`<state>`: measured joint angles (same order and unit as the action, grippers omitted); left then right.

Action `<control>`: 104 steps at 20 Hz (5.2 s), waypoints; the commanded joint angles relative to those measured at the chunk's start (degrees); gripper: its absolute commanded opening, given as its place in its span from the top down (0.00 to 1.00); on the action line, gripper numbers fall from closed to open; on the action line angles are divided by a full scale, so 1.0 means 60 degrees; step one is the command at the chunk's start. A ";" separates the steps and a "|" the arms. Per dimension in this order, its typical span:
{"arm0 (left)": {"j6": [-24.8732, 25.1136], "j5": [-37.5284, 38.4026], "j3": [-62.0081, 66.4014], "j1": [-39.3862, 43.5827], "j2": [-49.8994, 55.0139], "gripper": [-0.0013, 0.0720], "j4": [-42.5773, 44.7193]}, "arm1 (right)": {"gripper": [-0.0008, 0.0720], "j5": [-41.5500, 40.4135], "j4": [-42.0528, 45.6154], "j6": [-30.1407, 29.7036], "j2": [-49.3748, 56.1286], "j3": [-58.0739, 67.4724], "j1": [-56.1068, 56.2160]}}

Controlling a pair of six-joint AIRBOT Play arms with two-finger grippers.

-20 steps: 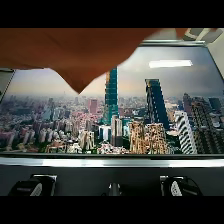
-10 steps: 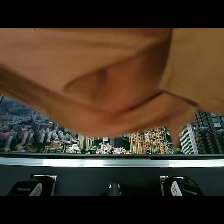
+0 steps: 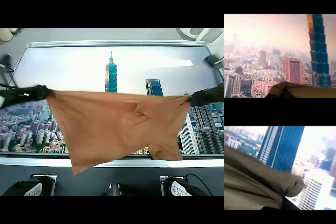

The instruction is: Fold the shirts.

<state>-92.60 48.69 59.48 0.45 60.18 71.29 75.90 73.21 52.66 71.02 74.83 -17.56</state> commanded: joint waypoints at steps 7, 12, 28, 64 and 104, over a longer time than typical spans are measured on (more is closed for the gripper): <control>-0.0091 -0.0229 0.1246 -0.0146 0.3738 0.04 -0.2087 | 0.06 -0.3311 -0.3537 -0.1366 0.4011 0.0852 -0.0095; 0.0546 0.5512 0.1096 -0.1366 0.3504 0.01 -0.0386 | 0.07 0.0954 -0.0382 -0.1031 0.3982 0.2397 -0.1475; 0.0572 0.2707 -0.5941 0.0889 0.0721 0.16 -0.3217 | 0.02 0.1606 -0.0419 -0.0550 0.3985 -0.0025 -0.1927; 0.1137 0.2280 0.5694 -0.1031 -0.2528 0.95 -0.0583 | 0.97 -0.1242 -0.3377 -0.0240 -0.3173 0.3916 -0.0907; 0.1140 0.3687 -0.3136 -0.0597 0.1362 0.29 -0.0222 | 0.32 0.2073 0.0612 0.0149 0.1716 -0.0543 -0.1468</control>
<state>-86.63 77.67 50.98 -4.23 74.26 70.46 90.37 77.36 54.50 85.32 76.71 -24.01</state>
